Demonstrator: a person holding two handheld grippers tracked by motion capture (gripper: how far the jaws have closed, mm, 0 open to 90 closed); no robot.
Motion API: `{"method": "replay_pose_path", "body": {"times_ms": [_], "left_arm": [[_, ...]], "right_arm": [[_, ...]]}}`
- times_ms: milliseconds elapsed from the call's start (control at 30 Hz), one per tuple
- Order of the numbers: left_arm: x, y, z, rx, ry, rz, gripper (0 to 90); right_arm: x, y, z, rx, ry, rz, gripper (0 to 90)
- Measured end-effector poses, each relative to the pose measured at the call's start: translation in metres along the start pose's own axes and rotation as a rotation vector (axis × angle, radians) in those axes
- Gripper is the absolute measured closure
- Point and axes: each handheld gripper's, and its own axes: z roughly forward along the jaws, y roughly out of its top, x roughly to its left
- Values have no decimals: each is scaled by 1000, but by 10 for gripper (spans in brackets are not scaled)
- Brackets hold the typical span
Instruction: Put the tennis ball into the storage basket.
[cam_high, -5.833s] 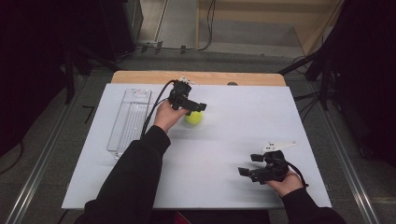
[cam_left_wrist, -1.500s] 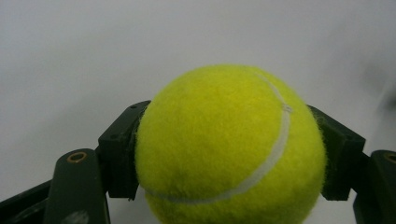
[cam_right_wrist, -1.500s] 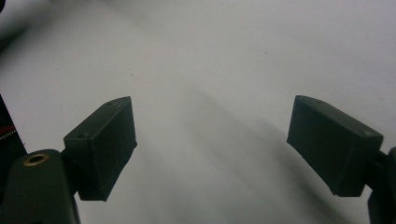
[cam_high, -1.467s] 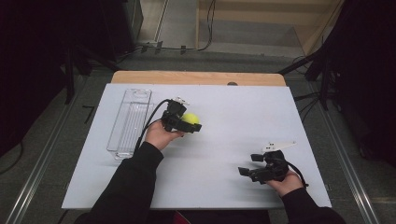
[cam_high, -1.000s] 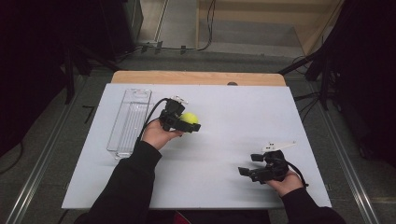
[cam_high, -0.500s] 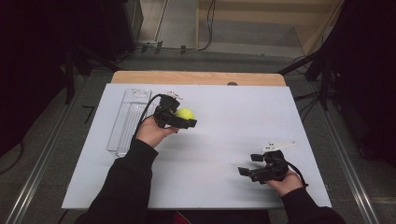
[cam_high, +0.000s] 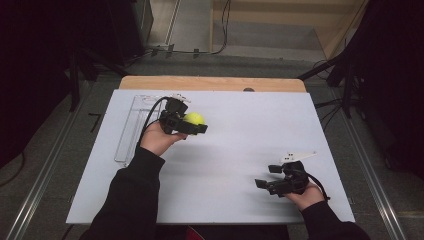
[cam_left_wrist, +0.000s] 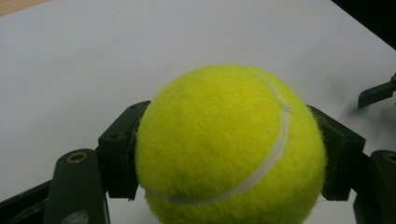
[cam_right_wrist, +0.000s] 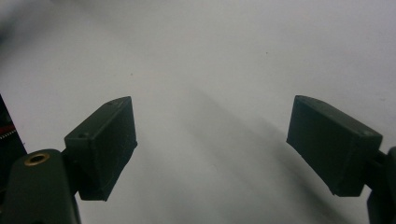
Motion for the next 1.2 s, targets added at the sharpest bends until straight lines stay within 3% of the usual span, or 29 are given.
{"method": "replay_pose_path", "body": {"times_ms": [500, 1200], "left_arm": [[9, 2, -20, -11, 29, -15, 265], [28, -5, -30, -19, 69, -53, 265]], "right_arm": [[0, 0, 0, -2, -3, -2, 138], [1, 1, 0, -2, 1, -6, 138]]}}
